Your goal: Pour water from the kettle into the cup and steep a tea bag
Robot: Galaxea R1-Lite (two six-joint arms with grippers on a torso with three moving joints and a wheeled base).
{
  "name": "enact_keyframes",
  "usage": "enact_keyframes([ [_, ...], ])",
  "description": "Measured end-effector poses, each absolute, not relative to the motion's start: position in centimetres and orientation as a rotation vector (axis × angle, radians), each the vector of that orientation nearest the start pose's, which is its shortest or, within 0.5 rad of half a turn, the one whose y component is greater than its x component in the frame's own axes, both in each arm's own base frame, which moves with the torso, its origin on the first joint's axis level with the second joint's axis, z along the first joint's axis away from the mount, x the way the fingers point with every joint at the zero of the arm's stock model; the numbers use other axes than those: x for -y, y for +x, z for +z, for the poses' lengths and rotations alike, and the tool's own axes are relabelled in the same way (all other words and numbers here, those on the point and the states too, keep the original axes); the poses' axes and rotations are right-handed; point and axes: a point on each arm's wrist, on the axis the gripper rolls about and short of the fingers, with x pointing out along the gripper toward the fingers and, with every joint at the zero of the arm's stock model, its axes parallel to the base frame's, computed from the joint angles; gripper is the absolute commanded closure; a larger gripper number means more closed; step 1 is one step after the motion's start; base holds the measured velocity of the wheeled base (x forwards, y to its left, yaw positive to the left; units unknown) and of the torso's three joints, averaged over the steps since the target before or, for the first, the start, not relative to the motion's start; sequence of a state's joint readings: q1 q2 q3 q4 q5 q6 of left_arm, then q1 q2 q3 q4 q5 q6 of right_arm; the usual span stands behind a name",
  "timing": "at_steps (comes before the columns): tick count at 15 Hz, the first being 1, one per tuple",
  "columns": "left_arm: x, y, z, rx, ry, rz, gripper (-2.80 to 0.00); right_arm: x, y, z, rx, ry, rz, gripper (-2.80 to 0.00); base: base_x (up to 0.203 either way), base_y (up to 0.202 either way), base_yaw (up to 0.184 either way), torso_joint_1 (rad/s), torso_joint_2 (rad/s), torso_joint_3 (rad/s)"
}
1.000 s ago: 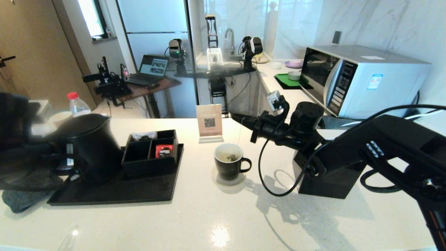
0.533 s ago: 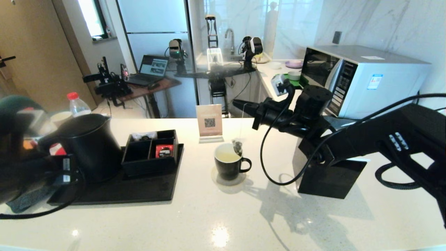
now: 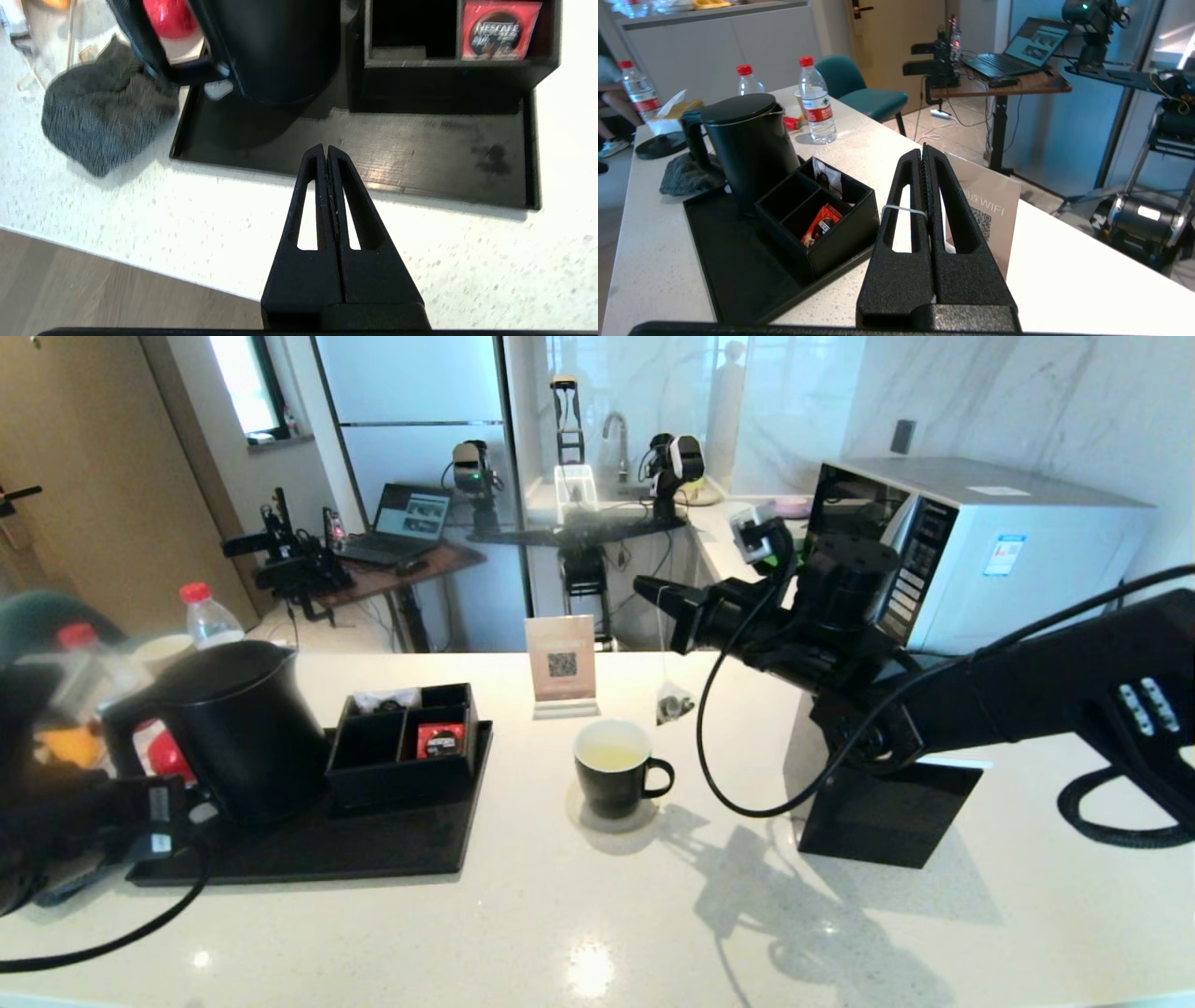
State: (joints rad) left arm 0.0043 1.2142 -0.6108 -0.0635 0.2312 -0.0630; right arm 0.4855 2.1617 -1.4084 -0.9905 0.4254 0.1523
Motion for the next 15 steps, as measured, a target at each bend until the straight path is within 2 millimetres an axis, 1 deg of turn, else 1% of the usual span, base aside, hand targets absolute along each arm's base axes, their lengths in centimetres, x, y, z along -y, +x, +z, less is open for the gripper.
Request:
enact_keyframes([
  [5,-0.5,16.1,18.7,-0.536,0.002,0.243,0.0,-22.8,37.7,21.4,0.097,0.163,0.826,0.0,0.0,0.0,0.0,0.0,0.0,0.0],
  [8,-0.4,15.2,18.3,-0.537,0.006,0.234,0.0,-23.6,37.0,21.6,0.098,0.164,0.803,0.0,0.0,0.0,0.0,0.0,0.0,0.0],
  [10,-0.3,14.1,17.6,-0.545,0.01,0.227,0.0,-24.2,36.6,21.5,0.097,0.166,0.8,0.0,0.0,0.0,0.0,0.0,0.0,0.0],
  [15,-0.3,10.6,14.7,-0.591,0.016,0.223,0.0,-24.7,36.6,20.8,0.085,0.165,0.808,0.0,0.0,0.0,0.0,0.0,0.0,0.0],
])
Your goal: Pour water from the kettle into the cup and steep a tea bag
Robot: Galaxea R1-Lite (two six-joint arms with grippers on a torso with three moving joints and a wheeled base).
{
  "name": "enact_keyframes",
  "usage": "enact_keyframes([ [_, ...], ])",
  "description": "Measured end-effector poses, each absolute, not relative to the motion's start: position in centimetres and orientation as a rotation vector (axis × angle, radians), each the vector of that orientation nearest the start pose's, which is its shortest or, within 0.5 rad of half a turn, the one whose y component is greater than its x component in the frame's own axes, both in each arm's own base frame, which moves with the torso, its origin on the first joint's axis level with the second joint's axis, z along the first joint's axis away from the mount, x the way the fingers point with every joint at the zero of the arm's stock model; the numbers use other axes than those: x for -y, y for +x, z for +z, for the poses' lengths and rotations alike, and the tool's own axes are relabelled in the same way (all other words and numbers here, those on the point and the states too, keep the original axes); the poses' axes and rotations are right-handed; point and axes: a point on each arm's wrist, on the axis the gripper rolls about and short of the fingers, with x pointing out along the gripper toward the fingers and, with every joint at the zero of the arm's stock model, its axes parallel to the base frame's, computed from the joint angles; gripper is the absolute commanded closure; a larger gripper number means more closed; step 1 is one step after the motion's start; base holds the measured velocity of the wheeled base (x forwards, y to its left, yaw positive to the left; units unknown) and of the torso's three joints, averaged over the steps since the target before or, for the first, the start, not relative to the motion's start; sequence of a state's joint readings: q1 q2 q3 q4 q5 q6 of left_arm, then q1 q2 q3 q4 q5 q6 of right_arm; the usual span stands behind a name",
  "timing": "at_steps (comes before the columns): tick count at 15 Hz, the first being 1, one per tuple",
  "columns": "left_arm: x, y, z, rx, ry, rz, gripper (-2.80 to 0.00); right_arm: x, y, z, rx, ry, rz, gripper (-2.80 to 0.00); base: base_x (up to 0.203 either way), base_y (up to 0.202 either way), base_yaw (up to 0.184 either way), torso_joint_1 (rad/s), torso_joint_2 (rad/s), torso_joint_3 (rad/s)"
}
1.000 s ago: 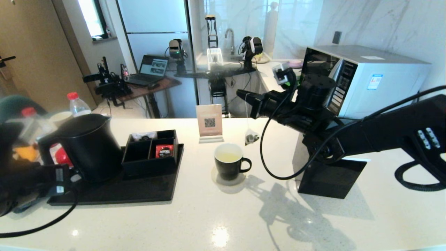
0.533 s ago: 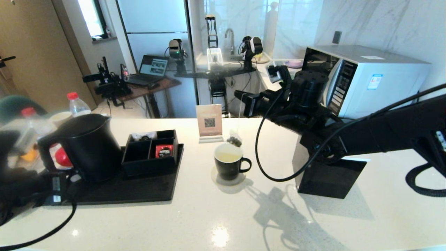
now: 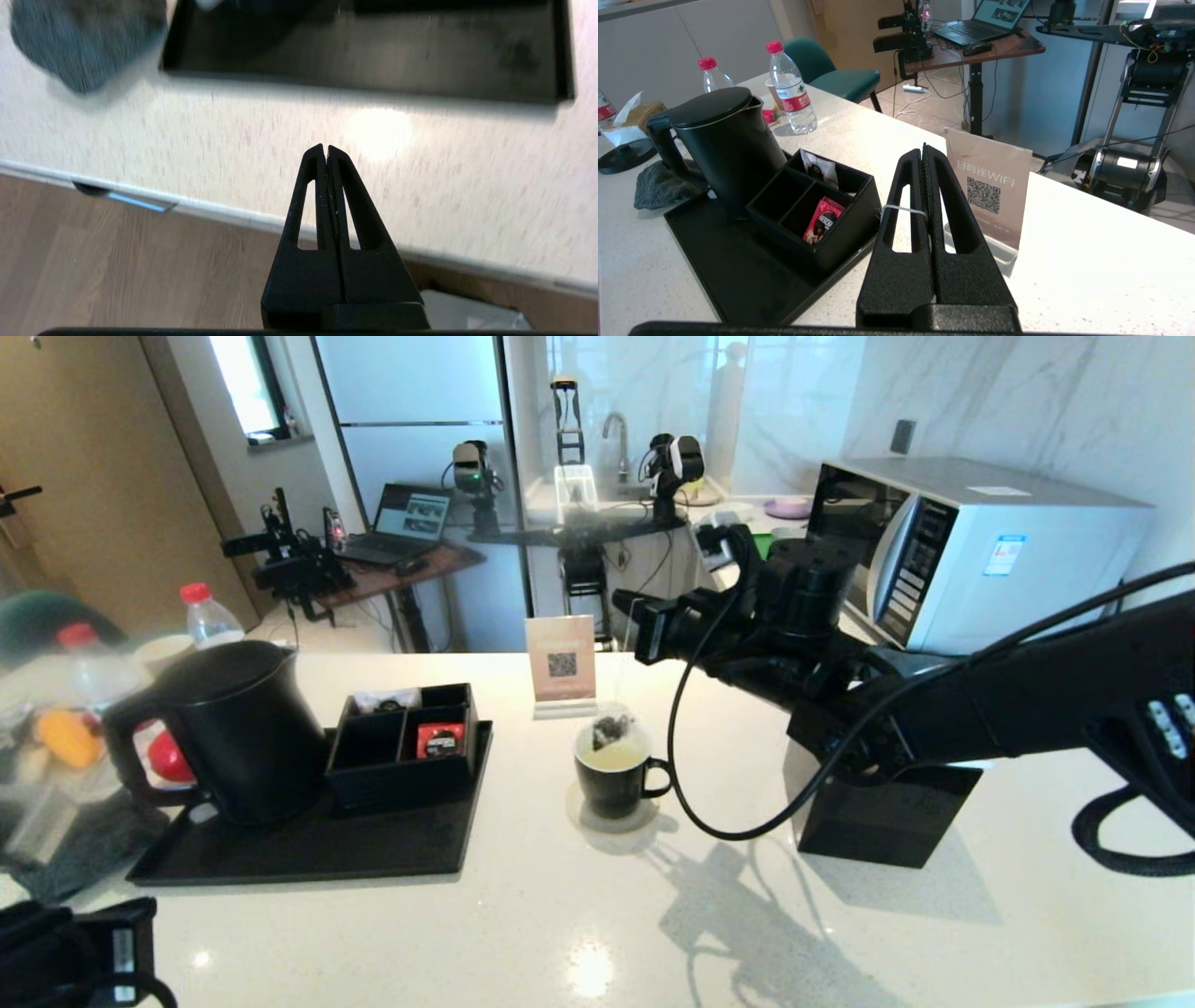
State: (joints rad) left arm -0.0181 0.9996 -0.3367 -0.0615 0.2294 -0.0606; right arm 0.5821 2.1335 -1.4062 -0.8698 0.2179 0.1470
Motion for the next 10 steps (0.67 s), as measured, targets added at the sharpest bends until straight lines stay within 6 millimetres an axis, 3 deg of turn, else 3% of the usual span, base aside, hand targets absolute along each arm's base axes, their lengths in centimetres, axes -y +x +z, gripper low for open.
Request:
enact_keyframes([
  [5,-0.4,7.1,11.8,-0.604,0.015,0.217,0.0,-25.1,37.0,19.4,0.08,0.163,0.812,0.0,0.0,0.0,0.0,0.0,0.0,0.0],
  [10,-0.4,4.0,9.1,-0.582,0.007,0.213,0.0,-25.4,36.8,16.6,0.055,0.162,0.819,0.0,0.0,0.0,0.0,0.0,0.0,0.0],
])
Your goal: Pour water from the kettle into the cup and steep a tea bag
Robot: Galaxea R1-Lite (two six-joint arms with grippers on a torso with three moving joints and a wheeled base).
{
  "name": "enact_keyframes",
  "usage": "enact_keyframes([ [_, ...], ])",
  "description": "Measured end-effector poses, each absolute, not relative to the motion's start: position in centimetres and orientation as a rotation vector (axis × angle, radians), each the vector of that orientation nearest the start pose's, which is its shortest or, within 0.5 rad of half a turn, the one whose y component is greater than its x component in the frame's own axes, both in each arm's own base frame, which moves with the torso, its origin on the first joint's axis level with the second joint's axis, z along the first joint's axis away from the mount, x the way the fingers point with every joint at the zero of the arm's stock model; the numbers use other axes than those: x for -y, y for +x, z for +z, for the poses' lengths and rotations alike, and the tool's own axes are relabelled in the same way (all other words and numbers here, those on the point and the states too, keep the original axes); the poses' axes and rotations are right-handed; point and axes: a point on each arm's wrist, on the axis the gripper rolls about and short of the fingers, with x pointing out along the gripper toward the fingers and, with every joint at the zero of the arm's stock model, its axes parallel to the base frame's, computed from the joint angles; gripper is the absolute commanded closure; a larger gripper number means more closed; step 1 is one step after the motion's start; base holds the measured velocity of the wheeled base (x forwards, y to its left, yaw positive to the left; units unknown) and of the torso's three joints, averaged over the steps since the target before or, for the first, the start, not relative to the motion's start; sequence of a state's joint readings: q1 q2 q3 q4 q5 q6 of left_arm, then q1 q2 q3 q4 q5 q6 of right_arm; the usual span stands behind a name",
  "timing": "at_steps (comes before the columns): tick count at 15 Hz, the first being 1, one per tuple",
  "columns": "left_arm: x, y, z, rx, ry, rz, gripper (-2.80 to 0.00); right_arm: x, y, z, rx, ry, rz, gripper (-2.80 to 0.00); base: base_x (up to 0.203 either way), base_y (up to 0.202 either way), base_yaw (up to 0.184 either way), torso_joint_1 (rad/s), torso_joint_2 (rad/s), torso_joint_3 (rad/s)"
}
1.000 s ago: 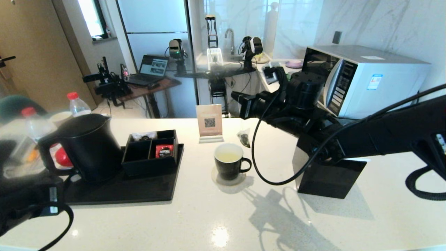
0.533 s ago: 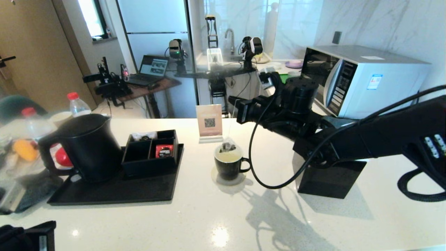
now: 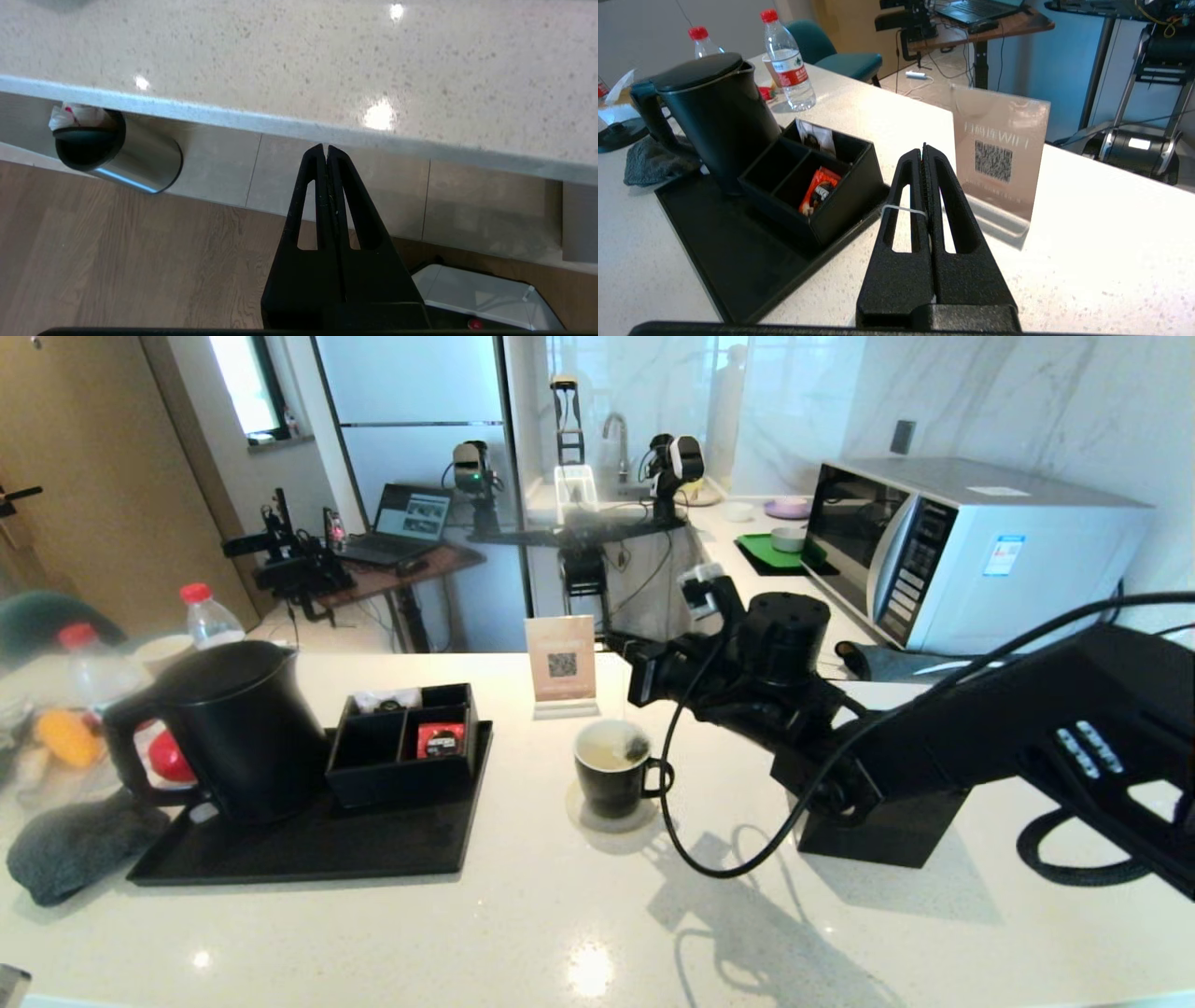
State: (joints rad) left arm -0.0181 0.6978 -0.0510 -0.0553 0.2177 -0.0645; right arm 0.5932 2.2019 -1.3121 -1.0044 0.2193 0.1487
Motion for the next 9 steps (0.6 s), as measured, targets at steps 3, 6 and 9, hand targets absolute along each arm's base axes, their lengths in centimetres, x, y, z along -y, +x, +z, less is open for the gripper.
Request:
enact_keyframes([
  [3,-0.4,3.2,8.8,-0.537,-0.002,0.21,0.0,-25.5,37.0,15.5,0.035,0.159,0.819,0.0,0.0,0.0,0.0,0.0,0.0,0.0],
  [6,-0.4,2.7,8.9,-0.484,-0.008,0.209,0.0,-25.7,37.2,14.8,0.022,0.157,0.819,0.0,0.0,0.0,0.0,0.0,0.0,0.0],
  [9,-0.4,2.0,8.9,-0.432,-0.01,0.205,0.0,-25.8,37.4,14.2,0.008,0.159,0.82,0.0,0.0,0.0,0.0,0.0,0.0,0.0],
])
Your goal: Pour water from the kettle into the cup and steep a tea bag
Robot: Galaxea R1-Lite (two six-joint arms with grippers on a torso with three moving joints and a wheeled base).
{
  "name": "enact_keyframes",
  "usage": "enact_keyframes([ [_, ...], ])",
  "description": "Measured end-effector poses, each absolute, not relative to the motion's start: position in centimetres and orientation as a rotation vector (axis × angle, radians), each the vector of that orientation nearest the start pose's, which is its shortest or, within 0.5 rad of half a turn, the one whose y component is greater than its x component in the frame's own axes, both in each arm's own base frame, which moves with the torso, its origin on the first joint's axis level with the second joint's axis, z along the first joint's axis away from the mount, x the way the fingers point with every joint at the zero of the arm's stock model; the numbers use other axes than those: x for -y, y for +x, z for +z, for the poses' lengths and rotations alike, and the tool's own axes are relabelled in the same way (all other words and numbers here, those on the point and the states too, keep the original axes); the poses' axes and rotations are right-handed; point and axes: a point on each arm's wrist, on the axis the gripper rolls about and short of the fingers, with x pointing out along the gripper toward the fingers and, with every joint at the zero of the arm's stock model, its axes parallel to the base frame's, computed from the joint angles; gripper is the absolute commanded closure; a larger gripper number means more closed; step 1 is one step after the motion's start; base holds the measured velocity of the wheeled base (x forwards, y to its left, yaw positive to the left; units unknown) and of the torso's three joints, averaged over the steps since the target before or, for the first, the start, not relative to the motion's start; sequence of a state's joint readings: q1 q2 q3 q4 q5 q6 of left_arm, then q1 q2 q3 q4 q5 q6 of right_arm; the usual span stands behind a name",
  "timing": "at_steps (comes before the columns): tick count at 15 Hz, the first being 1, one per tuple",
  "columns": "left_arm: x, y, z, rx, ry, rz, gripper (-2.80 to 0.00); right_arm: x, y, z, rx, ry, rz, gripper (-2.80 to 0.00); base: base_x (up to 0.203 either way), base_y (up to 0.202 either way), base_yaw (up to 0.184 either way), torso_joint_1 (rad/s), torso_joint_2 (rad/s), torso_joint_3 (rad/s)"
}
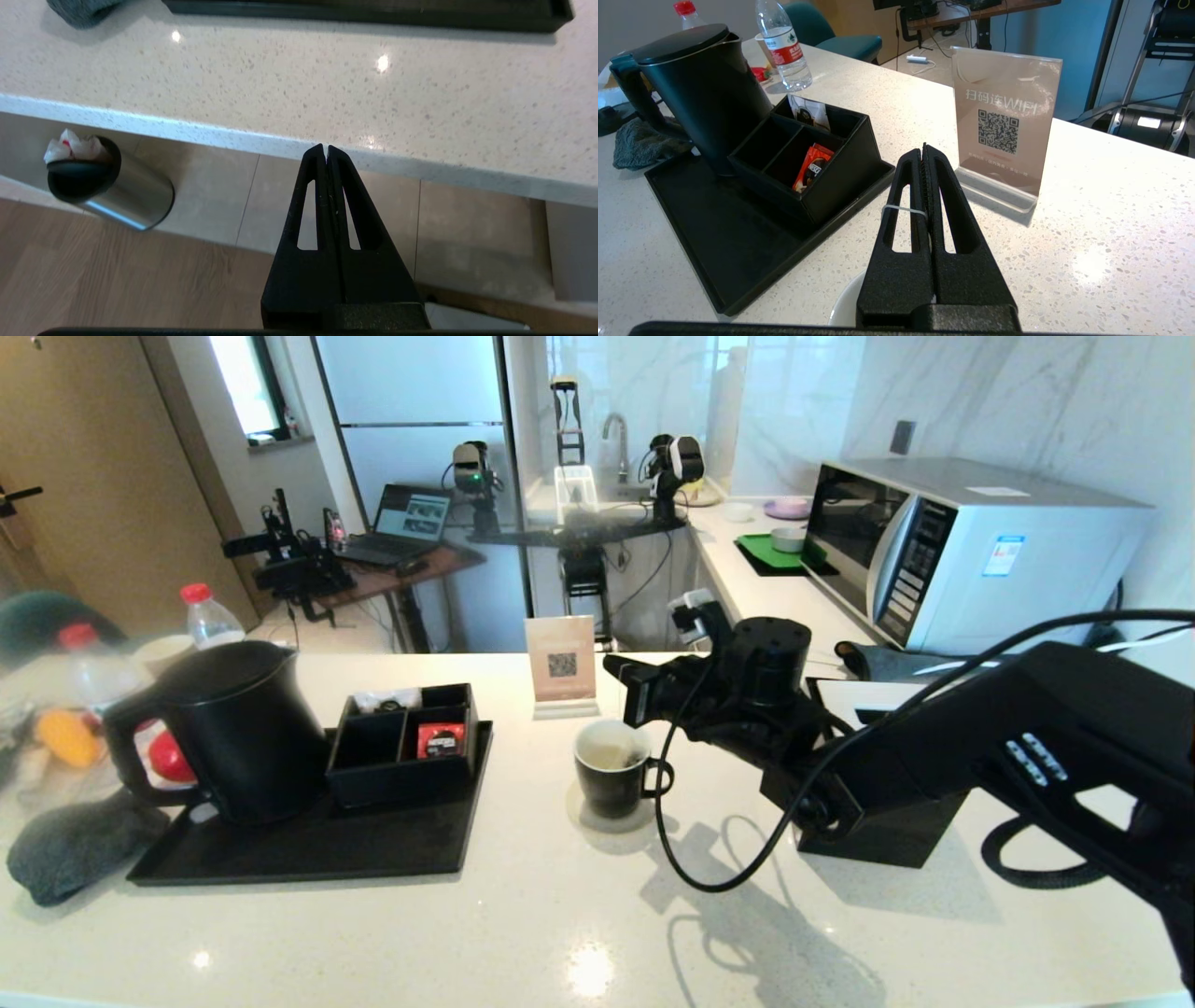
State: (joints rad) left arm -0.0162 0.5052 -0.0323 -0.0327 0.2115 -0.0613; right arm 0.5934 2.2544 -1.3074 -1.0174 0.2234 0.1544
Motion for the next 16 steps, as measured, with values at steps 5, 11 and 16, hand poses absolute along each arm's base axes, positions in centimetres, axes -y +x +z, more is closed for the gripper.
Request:
enact_keyframes([
  [5,-0.4,0.3,9.1,-0.296,-0.03,0.157,0.0,-26.4,37.9,14.3,0.017,0.162,0.826,0.0,0.0,0.0,0.0,0.0,0.0,0.0],
  [11,-0.1,-1.6,8.6,-0.128,-0.03,0.043,0.0,-26.7,38.2,13.8,0.019,0.161,0.826,0.0,0.0,0.0,0.0,0.0,0.0,0.0],
  [16,0.0,-2.4,7.8,-0.04,-0.01,0.011,0.0,-26.8,38.3,13.4,0.013,0.159,0.825,0.0,0.0,0.0,0.0,0.0,0.0,0.0],
])
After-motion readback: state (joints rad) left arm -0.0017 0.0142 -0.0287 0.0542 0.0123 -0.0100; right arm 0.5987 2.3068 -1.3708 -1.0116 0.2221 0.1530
